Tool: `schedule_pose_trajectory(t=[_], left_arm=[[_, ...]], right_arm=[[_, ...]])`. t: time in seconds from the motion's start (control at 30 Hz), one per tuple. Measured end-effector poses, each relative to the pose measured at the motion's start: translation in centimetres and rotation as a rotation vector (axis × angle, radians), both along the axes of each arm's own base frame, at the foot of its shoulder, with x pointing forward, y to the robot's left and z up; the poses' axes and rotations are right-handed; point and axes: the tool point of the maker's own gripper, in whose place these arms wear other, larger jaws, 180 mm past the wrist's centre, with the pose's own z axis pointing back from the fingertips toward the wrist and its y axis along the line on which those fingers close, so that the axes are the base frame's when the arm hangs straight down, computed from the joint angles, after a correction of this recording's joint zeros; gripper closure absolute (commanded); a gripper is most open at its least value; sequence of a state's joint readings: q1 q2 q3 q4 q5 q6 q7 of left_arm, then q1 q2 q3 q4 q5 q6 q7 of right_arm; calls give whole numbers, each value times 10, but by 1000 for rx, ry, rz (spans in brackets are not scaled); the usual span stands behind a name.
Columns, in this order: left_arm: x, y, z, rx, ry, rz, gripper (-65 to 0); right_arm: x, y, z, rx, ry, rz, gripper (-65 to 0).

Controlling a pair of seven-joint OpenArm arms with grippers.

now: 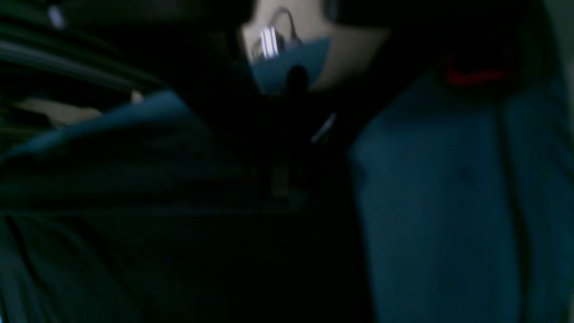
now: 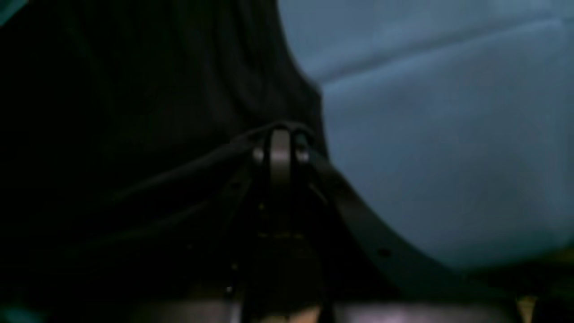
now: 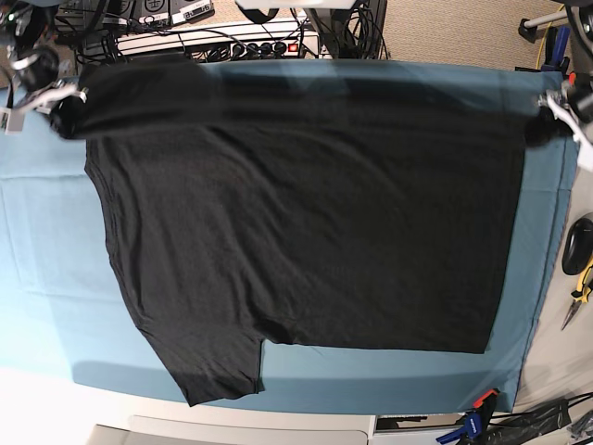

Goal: Fold the T-shirt properly
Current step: 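Lift the gripped edge with both grippers and pull it toward the arms, then lower the edge onto the shirt and open the right gripper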

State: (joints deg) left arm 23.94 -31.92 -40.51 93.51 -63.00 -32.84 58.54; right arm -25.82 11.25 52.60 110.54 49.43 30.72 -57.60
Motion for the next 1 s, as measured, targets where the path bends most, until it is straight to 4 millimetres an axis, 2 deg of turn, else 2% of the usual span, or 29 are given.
schedule_pose_trajectory(t=[0.07, 0.2, 0.3, 0.37, 0.5, 0.7, 0.87, 1.0], left_arm=[[9, 3, 5, 13, -26, 9, 0], [22, 5, 9, 21, -56, 15, 0], [27, -3, 2, 35, -42, -13, 0], [31, -12, -7, 42, -22, -47, 0], [48, -24, -18, 68, -4, -72, 0], [74, -30, -25, 130, -5, -84, 0], [82, -15, -36, 121, 34, -13, 0], [87, -3, -41, 145, 52, 44, 0]], right_arm=[[13, 2, 3, -22, -21, 9, 0], [45, 27, -10, -35, -24, 88, 0], [70, 42, -26, -53, 0, 129, 0], [86, 46, -29, -67, -5, 128, 0], [109, 45, -35, -62, -10, 116, 0], [127, 32, -60, 20, 22, 69, 0], [139, 19, -76, 69, 51, 36, 0], [145, 17, -73, 79, 39, 33, 0]])
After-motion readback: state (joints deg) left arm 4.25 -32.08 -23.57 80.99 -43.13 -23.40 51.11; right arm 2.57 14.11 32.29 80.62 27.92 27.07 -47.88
